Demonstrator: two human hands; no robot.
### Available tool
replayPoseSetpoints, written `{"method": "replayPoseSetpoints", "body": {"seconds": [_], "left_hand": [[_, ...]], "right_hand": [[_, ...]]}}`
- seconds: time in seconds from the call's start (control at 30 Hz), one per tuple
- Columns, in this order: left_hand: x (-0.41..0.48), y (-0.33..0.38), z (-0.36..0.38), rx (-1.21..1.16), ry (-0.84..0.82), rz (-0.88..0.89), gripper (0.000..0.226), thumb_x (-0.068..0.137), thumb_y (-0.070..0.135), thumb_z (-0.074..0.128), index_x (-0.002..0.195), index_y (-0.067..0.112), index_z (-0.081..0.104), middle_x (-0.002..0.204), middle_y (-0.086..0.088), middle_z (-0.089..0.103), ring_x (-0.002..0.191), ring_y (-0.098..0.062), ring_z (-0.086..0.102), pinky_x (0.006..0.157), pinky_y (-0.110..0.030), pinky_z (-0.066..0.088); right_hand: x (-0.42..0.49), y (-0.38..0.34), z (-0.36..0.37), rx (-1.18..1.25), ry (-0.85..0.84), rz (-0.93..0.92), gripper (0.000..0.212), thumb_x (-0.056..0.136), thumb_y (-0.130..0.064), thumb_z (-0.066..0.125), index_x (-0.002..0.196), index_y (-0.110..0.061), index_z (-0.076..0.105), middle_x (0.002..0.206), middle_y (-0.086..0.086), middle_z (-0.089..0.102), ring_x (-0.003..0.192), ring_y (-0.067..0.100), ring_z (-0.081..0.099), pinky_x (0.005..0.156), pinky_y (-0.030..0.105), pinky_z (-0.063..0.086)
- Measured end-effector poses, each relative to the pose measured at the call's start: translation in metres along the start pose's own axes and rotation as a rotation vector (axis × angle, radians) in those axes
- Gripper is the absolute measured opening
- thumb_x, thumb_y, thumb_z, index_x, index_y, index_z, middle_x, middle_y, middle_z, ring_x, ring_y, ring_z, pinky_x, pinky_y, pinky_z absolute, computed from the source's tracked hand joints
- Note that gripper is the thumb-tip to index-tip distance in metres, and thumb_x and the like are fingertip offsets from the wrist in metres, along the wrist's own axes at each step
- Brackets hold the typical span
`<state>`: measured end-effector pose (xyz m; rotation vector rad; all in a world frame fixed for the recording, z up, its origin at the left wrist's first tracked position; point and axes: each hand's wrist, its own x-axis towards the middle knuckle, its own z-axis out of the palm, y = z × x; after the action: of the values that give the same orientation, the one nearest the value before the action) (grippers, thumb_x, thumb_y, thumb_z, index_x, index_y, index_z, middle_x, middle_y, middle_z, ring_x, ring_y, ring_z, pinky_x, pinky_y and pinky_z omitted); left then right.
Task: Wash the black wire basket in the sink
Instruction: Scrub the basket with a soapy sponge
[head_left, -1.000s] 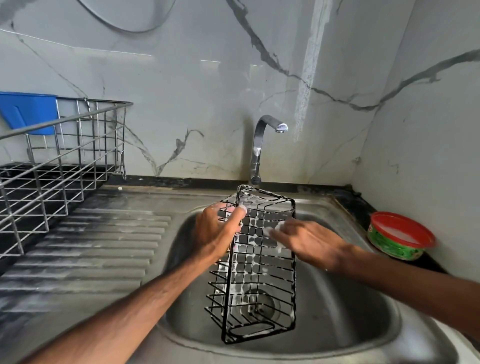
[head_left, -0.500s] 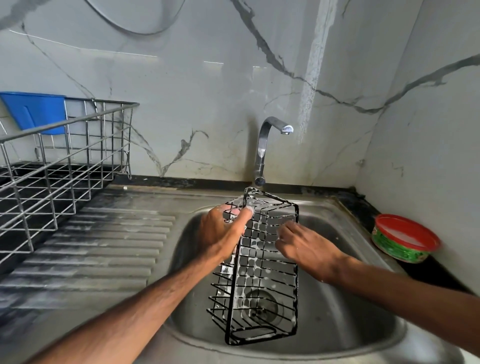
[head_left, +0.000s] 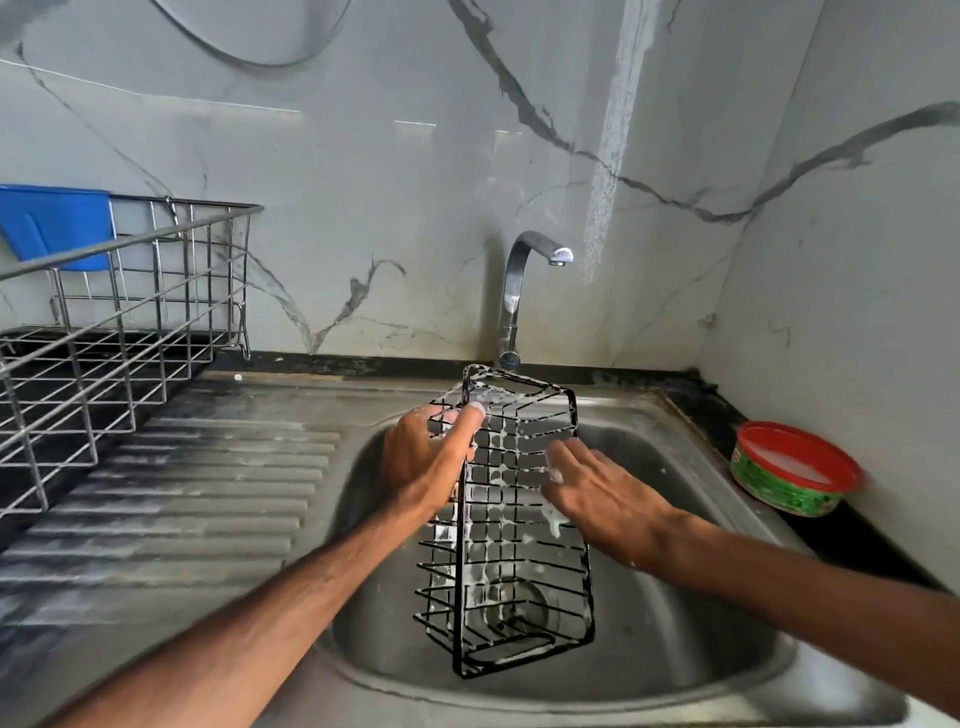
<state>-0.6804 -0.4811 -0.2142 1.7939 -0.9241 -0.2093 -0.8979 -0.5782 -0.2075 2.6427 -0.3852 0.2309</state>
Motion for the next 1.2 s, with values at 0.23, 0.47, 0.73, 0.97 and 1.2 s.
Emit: {"method": "replayPoseSetpoints", "body": {"seconds": [0.23,0.47,0.73,0.97,1.2], "left_hand": [[-0.010,0.006,-0.010,0.256,-0.065,0.060,0.101,0.072,0.105,0.019,0.112,0.026,0.068,0.070,0.012,0.076,0.051,-0.012,0.070,0.069,-0.031,0.060],[-0.008,0.011,-0.017,0.194,-0.102,0.085,0.084,0.084,0.094,0.024,0.101,0.025,0.069,0.073,0.011,0.078,0.028,-0.008,0.037,0.058,-0.037,0.061],[-0.004,0.002,-0.015,0.146,-0.055,0.069,0.106,0.072,0.104,0.025,0.106,0.013,0.066,0.072,0.007,0.078,0.033,-0.013,0.048,0.054,-0.040,0.061],[0.003,0.008,-0.014,-0.099,0.111,0.029,0.079,0.078,0.080,0.045,0.084,0.007,0.073,0.055,-0.009,0.070,0.036,-0.018,0.050,0.066,-0.041,0.060],[-0.012,0.012,-0.017,0.166,-0.102,0.156,0.090,0.084,0.090,0.024,0.118,0.020,0.068,0.065,0.019,0.073,0.030,-0.002,0.049,0.052,-0.024,0.050]], "right_hand": [[-0.009,0.004,0.005,-0.098,-0.015,-0.173,0.059,0.057,0.000,0.090,0.105,-0.010,0.059,0.104,0.012,0.057,0.092,0.023,0.053,0.059,0.032,0.057],[0.027,0.055,-0.031,-0.249,0.102,-0.074,0.060,0.051,-0.008,0.098,0.102,-0.014,0.067,0.103,0.009,0.057,0.095,0.022,0.054,0.073,0.033,0.059],[0.008,0.039,-0.022,-0.207,0.124,-0.070,0.061,0.054,-0.005,0.093,0.109,-0.013,0.069,0.105,0.009,0.063,0.092,0.022,0.063,0.072,0.031,0.060],[-0.026,-0.018,0.028,-0.188,-0.123,-0.447,0.009,0.083,-0.016,0.066,0.087,-0.024,0.061,0.101,-0.001,0.062,0.102,0.020,0.061,0.076,0.031,0.058],[0.038,0.038,0.001,-0.766,-0.141,-0.209,0.013,0.092,-0.037,0.067,0.095,-0.025,0.068,0.104,-0.004,0.065,0.097,0.014,0.063,0.081,0.024,0.056]]}}
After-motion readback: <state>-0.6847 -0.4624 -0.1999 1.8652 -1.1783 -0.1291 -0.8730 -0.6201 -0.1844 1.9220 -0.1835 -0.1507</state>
